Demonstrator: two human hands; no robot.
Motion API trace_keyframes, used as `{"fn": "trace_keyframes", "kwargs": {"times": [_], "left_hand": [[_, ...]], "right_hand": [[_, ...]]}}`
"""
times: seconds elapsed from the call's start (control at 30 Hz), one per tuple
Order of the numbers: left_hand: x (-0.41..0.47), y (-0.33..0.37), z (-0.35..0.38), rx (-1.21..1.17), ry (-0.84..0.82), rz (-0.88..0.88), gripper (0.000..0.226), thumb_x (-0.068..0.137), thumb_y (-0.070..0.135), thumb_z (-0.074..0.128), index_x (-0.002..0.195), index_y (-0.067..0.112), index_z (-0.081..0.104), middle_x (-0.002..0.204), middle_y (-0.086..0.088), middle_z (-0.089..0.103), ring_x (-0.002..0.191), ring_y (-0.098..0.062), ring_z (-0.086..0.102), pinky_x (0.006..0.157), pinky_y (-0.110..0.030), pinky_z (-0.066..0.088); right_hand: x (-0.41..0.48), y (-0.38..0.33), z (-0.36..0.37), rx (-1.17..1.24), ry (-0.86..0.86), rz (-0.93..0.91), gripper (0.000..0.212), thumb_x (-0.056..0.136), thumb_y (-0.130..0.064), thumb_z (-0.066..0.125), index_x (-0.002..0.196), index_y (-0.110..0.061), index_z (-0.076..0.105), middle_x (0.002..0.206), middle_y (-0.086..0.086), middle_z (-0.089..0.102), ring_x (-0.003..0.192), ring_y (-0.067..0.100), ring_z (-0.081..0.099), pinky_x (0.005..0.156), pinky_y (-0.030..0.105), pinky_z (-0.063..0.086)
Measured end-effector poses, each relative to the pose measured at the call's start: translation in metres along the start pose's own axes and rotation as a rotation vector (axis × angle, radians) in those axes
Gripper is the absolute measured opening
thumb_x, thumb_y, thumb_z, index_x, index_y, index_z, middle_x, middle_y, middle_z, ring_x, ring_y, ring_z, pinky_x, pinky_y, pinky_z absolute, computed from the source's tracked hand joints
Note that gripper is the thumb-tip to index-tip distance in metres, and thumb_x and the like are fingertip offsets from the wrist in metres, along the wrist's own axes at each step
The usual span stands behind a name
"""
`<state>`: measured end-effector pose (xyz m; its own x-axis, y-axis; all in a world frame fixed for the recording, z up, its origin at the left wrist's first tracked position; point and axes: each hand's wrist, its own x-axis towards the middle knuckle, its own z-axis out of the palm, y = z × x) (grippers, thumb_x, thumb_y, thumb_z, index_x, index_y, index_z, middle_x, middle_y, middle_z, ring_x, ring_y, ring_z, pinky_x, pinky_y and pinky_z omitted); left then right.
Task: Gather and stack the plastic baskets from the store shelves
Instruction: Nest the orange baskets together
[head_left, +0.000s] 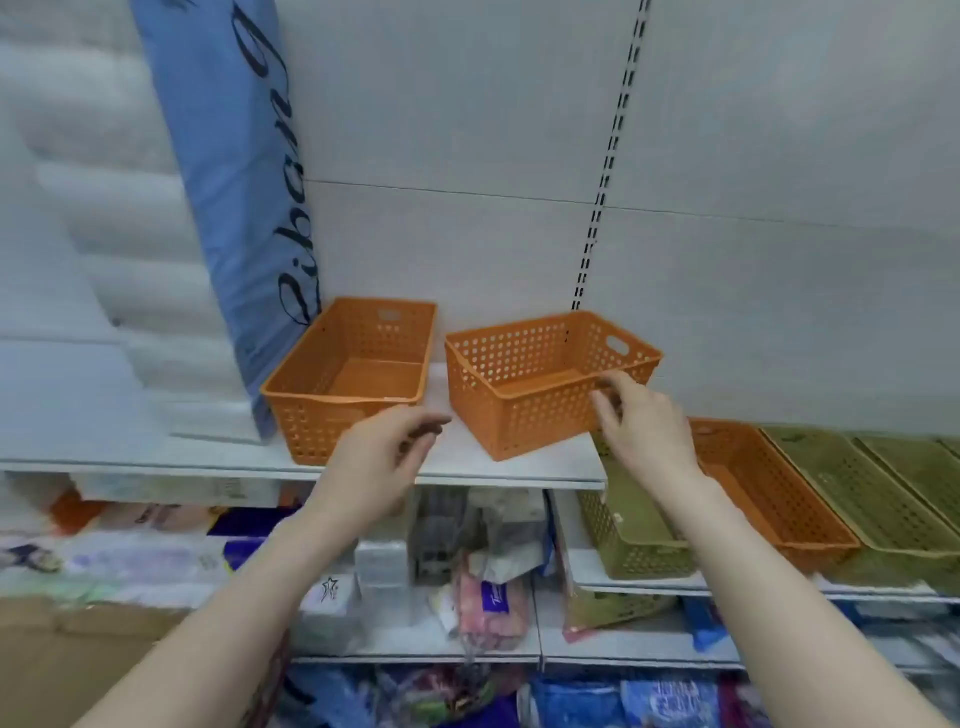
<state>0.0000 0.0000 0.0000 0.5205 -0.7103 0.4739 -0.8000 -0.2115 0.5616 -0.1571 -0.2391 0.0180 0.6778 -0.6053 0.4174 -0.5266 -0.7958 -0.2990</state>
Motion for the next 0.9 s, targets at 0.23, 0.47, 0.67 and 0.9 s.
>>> {"fn": "trace_keyframes", "kwargs": {"times": [0.23,0.47,0.67,0.9], "left_hand": [[0.026,-0.041,-0.012,0.521,0.065,0.027,0.036,0.087,0.030,0.065,0.121,0.018,0.064,0.114,-0.003,0.068,0.107,-0.026,0.058,0.092,-0.039,0.045],[0.019,-0.055,-0.009,0.530,0.136,0.112,0.020,0.085,0.027,0.061,0.102,0.020,0.070,0.085,0.000,0.071,0.076,-0.028,0.063,0.074,-0.038,0.041],[0.016,-0.031,0.016,0.458,0.153,0.162,0.030,0.086,0.034,0.047,0.101,0.022,0.070,0.082,0.003,0.069,0.073,-0.025,0.062,0.069,-0.037,0.042],[0.022,-0.011,0.010,0.174,0.313,0.044,0.032,0.094,0.038,0.051,0.115,0.020,0.068,0.111,0.004,0.063,0.109,-0.014,0.050,0.093,-0.027,0.040]], "right_hand": [[0.051,-0.017,0.048,0.359,-0.071,0.587,0.112,0.072,-0.081,0.034,0.154,-0.011,0.004,0.134,0.025,0.055,0.105,0.047,0.064,0.086,0.056,0.055],[0.076,-0.002,0.057,0.895,-0.119,0.700,0.036,0.075,-0.026,0.058,0.108,-0.012,0.061,0.106,0.012,0.066,0.083,0.032,0.068,0.063,0.047,0.062],[0.107,0.038,0.006,0.692,0.145,0.613,0.032,0.055,-0.038,0.052,0.075,-0.015,0.064,0.087,0.011,0.074,0.080,0.037,0.072,0.074,0.050,0.061],[0.112,-0.030,-0.041,0.945,0.130,0.377,0.014,0.076,-0.011,0.051,0.075,-0.014,0.064,0.080,0.012,0.064,0.067,0.027,0.066,0.063,0.038,0.060]]}}
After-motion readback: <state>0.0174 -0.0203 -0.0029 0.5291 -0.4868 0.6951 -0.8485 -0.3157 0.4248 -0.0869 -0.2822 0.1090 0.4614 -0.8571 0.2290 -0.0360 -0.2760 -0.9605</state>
